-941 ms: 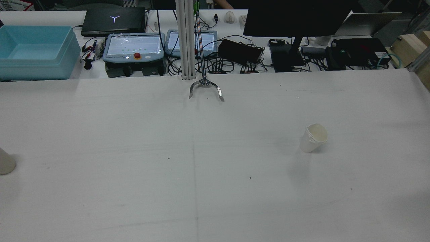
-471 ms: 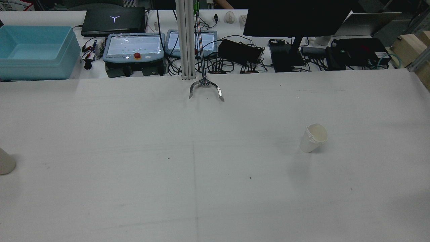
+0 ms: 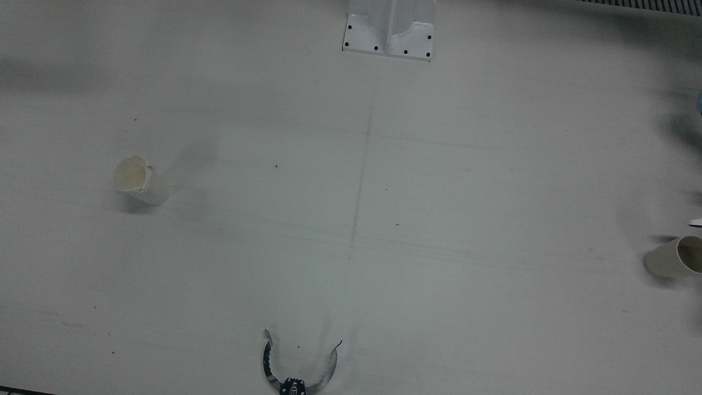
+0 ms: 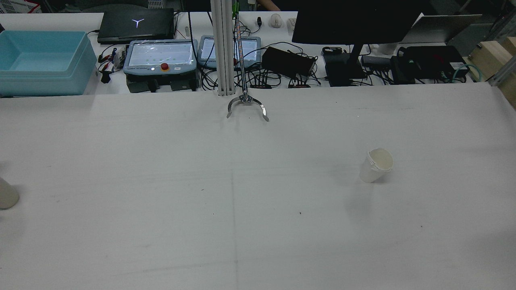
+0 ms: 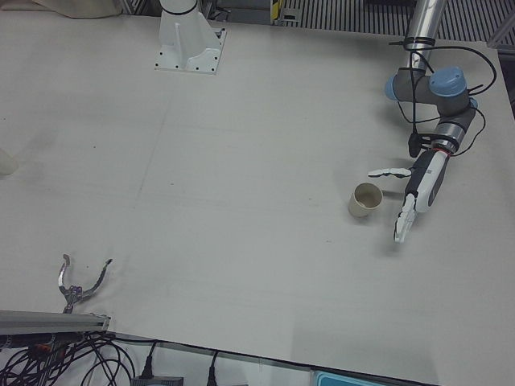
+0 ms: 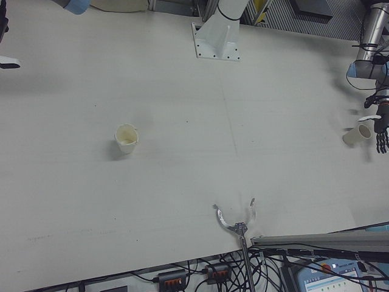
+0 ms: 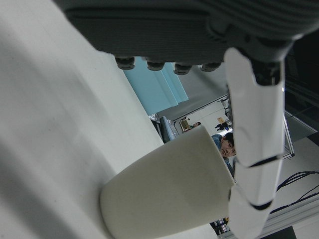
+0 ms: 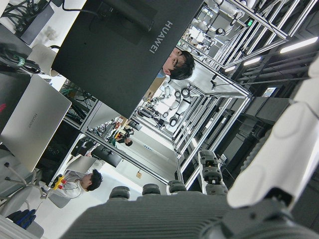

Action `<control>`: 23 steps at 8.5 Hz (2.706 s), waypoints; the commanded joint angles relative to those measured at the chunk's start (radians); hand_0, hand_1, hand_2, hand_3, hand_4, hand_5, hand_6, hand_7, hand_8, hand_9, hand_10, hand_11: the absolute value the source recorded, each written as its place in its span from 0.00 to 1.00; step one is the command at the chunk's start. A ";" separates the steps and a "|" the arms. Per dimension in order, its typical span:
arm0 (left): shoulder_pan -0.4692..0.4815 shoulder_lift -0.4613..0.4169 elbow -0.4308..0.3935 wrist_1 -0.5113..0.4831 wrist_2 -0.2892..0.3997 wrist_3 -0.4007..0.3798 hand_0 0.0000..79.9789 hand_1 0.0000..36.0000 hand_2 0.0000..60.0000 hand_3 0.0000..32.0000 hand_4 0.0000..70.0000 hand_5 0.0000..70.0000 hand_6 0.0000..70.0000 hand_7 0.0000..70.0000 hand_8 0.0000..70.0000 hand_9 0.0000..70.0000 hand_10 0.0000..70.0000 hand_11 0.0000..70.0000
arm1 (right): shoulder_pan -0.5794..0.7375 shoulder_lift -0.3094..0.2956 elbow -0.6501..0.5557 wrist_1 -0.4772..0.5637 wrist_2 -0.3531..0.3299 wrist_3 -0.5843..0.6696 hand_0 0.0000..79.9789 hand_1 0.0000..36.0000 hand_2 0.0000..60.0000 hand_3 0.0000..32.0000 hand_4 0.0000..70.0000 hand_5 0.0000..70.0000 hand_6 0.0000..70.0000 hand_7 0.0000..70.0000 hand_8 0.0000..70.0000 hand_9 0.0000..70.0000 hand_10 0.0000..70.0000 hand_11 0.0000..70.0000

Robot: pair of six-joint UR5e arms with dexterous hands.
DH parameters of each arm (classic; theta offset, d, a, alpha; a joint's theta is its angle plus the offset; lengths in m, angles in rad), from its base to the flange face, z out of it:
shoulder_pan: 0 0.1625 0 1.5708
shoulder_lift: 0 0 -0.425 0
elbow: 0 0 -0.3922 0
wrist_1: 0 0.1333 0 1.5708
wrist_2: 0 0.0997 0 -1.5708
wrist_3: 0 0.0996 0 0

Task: Pour water
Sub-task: 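Close the left hand around the white paper cup beside it, then hold the white cup upright in the left hand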

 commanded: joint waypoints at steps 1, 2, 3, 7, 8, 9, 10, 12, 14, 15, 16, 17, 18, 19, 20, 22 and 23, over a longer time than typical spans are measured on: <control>0.010 -0.022 0.005 0.020 0.002 0.015 0.71 0.70 0.22 0.16 0.03 0.00 0.00 0.05 0.00 0.00 0.00 0.04 | 0.000 -0.003 -0.003 0.001 0.000 -0.001 0.52 0.21 0.05 0.16 0.05 0.12 0.00 0.05 0.00 0.00 0.00 0.00; 0.030 -0.027 0.007 0.023 0.004 0.009 0.70 0.66 0.19 0.14 0.04 0.00 0.00 0.05 0.00 0.00 0.00 0.04 | 0.000 -0.006 -0.004 0.001 0.000 -0.001 0.52 0.21 0.05 0.16 0.05 0.12 0.00 0.05 0.00 0.00 0.00 0.00; 0.035 -0.028 0.008 0.027 0.002 0.009 0.70 0.66 0.18 0.13 0.05 0.01 0.00 0.05 0.00 0.00 0.00 0.04 | 0.000 -0.007 -0.005 0.001 0.002 -0.001 0.53 0.22 0.06 0.16 0.05 0.12 0.00 0.05 0.00 0.00 0.00 0.00; 0.036 -0.060 0.013 0.068 0.010 0.001 0.69 0.62 0.16 0.10 0.08 0.02 0.00 0.05 0.00 0.00 0.00 0.04 | 0.001 -0.009 -0.003 0.001 0.002 0.002 0.53 0.22 0.06 0.16 0.05 0.12 0.00 0.05 0.00 0.00 0.00 0.00; 0.036 -0.074 0.032 0.076 0.013 -0.002 0.69 0.62 0.16 0.09 0.08 0.02 0.00 0.05 0.00 0.00 0.00 0.04 | 0.001 -0.010 -0.003 0.001 0.002 0.002 0.53 0.22 0.06 0.16 0.05 0.12 0.00 0.04 0.00 0.00 0.00 0.00; 0.038 -0.082 0.048 0.076 0.015 -0.013 0.69 0.62 0.15 0.09 0.09 0.03 0.00 0.04 0.00 0.00 0.00 0.04 | 0.001 -0.009 -0.003 0.001 0.002 0.003 0.53 0.22 0.06 0.15 0.05 0.12 0.00 0.04 0.00 0.00 0.00 0.00; 0.036 -0.082 0.051 0.077 0.015 -0.016 0.68 0.61 0.15 0.08 0.09 0.02 0.00 0.05 0.00 0.00 0.00 0.04 | 0.001 -0.009 -0.004 0.001 0.002 0.005 0.53 0.22 0.06 0.15 0.05 0.12 0.00 0.04 0.00 0.00 0.00 0.00; 0.038 -0.080 0.053 0.089 0.016 -0.040 0.69 0.61 0.15 0.07 0.11 0.02 0.00 0.05 0.00 0.00 0.00 0.03 | -0.002 -0.007 -0.006 0.002 0.002 0.003 0.53 0.22 0.06 0.14 0.05 0.12 0.00 0.04 0.00 0.00 0.00 0.00; 0.038 -0.080 0.053 0.099 0.027 -0.045 0.68 0.59 0.14 0.05 0.12 0.03 0.00 0.04 0.00 0.00 0.00 0.03 | 0.000 -0.007 -0.006 0.004 0.003 0.005 0.53 0.22 0.06 0.14 0.05 0.12 0.00 0.04 0.00 0.00 0.00 0.00; 0.038 -0.080 0.053 0.099 0.044 -0.087 0.69 0.60 0.13 0.08 0.10 0.03 0.00 0.04 0.00 0.00 0.00 0.03 | 0.000 -0.007 -0.006 0.004 0.003 0.006 0.53 0.22 0.06 0.14 0.05 0.12 0.00 0.04 0.00 0.00 0.00 0.00; 0.038 -0.080 0.051 0.099 0.042 -0.126 0.69 0.61 0.14 0.10 0.09 0.02 0.00 0.04 0.00 0.00 0.00 0.02 | 0.000 -0.007 -0.008 0.004 0.003 0.005 0.53 0.22 0.06 0.14 0.05 0.12 0.00 0.05 0.00 0.00 0.00 0.00; 0.038 -0.080 0.051 0.097 0.041 -0.146 0.68 0.61 0.14 0.11 0.09 0.01 0.00 0.04 0.00 0.00 0.00 0.02 | 0.000 -0.007 -0.008 0.004 0.003 0.006 0.52 0.21 0.06 0.14 0.05 0.12 0.00 0.05 0.00 0.00 0.00 0.00; 0.038 -0.080 0.053 0.097 0.041 -0.140 0.69 0.61 0.14 0.11 0.08 0.01 0.00 0.04 0.00 0.00 0.00 0.02 | 0.000 -0.007 -0.006 0.004 0.003 0.006 0.52 0.21 0.06 0.14 0.05 0.12 0.00 0.04 0.00 0.00 0.00 0.00; 0.038 -0.082 0.053 0.097 0.041 -0.137 0.68 0.60 0.13 0.12 0.08 0.00 0.00 0.04 0.00 0.00 0.00 0.02 | 0.000 -0.006 -0.008 0.004 0.003 0.006 0.52 0.21 0.06 0.14 0.05 0.12 0.00 0.05 0.00 0.00 0.00 0.00; 0.038 -0.082 0.051 0.097 0.041 -0.137 0.68 0.61 0.14 0.11 0.09 0.01 0.00 0.04 0.00 0.00 0.00 0.02 | 0.000 -0.007 -0.006 0.004 0.003 0.006 0.52 0.21 0.06 0.14 0.05 0.12 0.00 0.04 0.00 0.00 0.00 0.00; 0.038 -0.083 0.051 0.099 0.042 -0.132 0.70 0.65 0.18 0.08 0.10 0.02 0.00 0.04 0.00 0.00 0.00 0.03 | 0.000 -0.007 -0.006 0.004 0.003 0.006 0.52 0.21 0.06 0.14 0.05 0.12 0.00 0.04 0.00 0.00 0.00 0.00; 0.038 -0.088 0.051 0.099 0.042 -0.129 0.70 0.65 0.18 0.08 0.11 0.03 0.00 0.05 0.00 0.00 0.00 0.03 | 0.001 -0.007 -0.006 0.004 0.003 0.009 0.52 0.21 0.06 0.14 0.05 0.12 0.00 0.04 0.00 0.00 0.00 0.00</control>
